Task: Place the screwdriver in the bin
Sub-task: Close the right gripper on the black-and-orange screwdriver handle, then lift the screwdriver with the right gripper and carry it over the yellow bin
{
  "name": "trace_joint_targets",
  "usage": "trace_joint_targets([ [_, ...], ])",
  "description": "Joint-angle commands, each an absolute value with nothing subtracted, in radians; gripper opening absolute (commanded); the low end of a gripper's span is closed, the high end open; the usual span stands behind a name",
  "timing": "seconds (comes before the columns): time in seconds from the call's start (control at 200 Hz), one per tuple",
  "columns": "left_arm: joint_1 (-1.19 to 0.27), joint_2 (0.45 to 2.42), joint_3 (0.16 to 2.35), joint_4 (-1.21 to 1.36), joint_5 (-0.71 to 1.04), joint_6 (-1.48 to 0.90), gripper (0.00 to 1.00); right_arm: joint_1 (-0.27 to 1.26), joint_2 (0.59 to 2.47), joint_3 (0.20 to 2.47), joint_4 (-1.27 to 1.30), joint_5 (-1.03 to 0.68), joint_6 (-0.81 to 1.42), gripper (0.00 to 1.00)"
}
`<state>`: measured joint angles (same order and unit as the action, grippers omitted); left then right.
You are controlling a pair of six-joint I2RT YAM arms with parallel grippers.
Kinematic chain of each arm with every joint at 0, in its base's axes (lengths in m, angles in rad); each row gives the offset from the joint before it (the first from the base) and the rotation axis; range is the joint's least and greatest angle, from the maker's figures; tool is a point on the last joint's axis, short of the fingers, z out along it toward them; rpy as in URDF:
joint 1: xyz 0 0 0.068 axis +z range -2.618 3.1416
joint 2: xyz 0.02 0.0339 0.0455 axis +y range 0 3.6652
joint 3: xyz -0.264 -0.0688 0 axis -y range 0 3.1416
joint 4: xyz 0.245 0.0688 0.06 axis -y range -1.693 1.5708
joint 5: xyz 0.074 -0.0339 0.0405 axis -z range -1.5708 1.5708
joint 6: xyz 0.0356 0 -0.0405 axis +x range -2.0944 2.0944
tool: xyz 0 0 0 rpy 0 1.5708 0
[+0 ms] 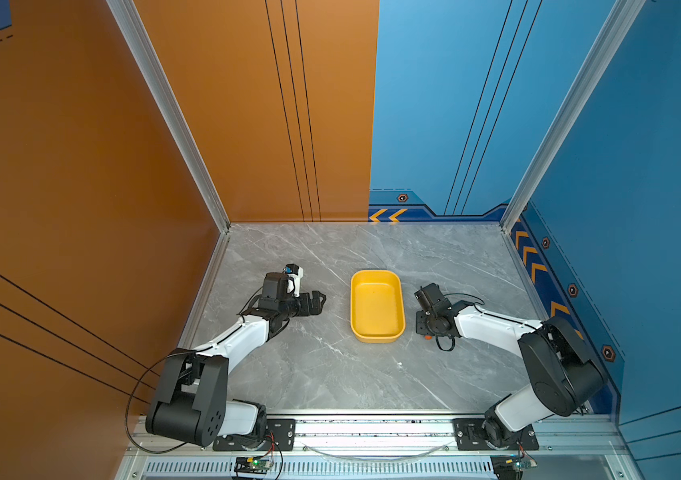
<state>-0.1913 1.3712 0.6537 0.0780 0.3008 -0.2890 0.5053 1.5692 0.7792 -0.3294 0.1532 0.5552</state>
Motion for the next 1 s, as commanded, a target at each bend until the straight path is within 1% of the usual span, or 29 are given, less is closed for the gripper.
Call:
trace_joint_targets([
  [0.0, -0.196, 1.375, 0.683, 0.049, 0.32, -0.272, 0.98, 0.511, 1.586, 0.778, -0.356, 0.115, 0.58, 0.07],
  [0.21, -0.195, 1.377, 0.684, 0.042, 0.317, -0.263, 0.98, 0.522, 1.486, 0.833, -0.428, 0.127, 0.635, 0.06],
  [0.436, -0.194, 1.391, 0.69, 0.044, 0.331, -0.265, 0.98, 0.59, 1.37, 0.999, -0.594, 0.268, 0.693, 0.05],
  [0.581, -0.194, 1.394, 0.691, 0.049, 0.34, -0.267, 0.98, 0.67, 1.308, 1.084, -0.617, 0.374, 0.768, 0.05],
  [0.626, -0.194, 1.394, 0.69, 0.05, 0.342, -0.267, 0.98, 0.695, 1.301, 1.111, -0.617, 0.423, 0.786, 0.07],
  [0.646, -0.194, 1.396, 0.689, 0.052, 0.341, -0.267, 0.98, 0.737, 1.3, 1.123, -0.616, 0.443, 0.79, 0.07],
  [0.721, -0.194, 1.401, 0.689, 0.06, 0.344, -0.268, 0.98, 0.815, 1.321, 1.181, -0.617, 0.532, 0.786, 0.08],
  [0.831, -0.196, 1.409, 0.69, 0.075, 0.353, -0.273, 0.98, 0.9, 1.38, 1.263, -0.617, 0.645, 0.785, 0.08],
  [0.996, -0.195, 1.413, 0.686, 0.08, 0.358, -0.275, 0.98, 0.961, 1.504, 1.361, -0.618, 0.698, 0.799, 0.08],
])
